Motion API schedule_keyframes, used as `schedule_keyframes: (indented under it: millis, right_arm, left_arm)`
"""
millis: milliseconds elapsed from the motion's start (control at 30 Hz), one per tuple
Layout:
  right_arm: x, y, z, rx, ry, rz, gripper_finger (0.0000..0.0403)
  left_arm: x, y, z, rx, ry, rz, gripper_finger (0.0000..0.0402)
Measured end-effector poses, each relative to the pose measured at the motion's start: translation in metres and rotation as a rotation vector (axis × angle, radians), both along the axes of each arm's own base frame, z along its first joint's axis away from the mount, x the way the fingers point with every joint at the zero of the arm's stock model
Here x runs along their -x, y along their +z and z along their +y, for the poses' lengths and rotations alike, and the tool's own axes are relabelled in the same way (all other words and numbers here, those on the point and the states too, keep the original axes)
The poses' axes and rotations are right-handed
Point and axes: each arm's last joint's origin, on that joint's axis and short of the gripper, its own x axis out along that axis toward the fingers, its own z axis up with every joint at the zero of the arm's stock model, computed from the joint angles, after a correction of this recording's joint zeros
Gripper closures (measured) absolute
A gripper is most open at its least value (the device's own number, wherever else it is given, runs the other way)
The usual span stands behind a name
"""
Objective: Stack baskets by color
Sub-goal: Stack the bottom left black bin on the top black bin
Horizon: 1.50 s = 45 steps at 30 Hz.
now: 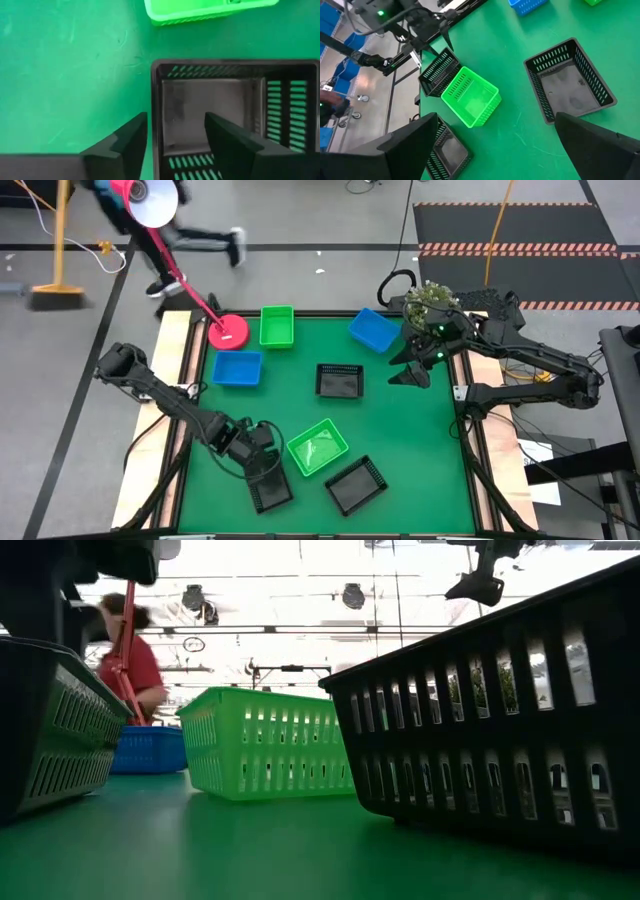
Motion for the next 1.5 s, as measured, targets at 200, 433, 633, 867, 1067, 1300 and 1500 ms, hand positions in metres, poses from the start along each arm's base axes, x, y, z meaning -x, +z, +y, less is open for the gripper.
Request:
schedule_keyframes:
  millis: [200,433,633,867,1067,1300,1500]
  right_arm:
    - [0.003,0.002,0.001,-0.016,-0.014,-0.005,0.0009]
    - [0.008,0.005,0.002,0.002,-0.032,-0.018,0.0009]
    - [0.008,0.005,0.003,0.003,-0.033,-0.018,0.0009]
    - [0.008,0.005,0.002,0.016,-0.049,-0.014,0.0009]
    - [0.008,0.005,0.002,0.018,-0.054,-0.013,0.0009]
    - [0.008,0.004,-0.001,0.072,-0.127,0.007,0.0009]
    - [0.008,0.004,-0.005,0.145,-0.225,0.029,0.0010]
  left_arm:
    - [0.001,-0.016,0.010,0.005,0.038,0.013,0.0274]
    - [0.002,-0.027,0.015,0.034,0.023,0.019,0.0334]
    - [0.004,-0.034,0.016,0.061,0.053,0.030,0.0343]
    - [0.000,-0.034,0.025,0.062,0.084,0.034,0.0388]
    - [-0.005,-0.014,0.037,0.182,0.031,0.011,0.0393]
    - [0.004,0.037,0.072,0.289,0.171,-0.182,0.0394]
    - [0.014,0.062,0.114,0.288,0.394,-0.226,0.0394]
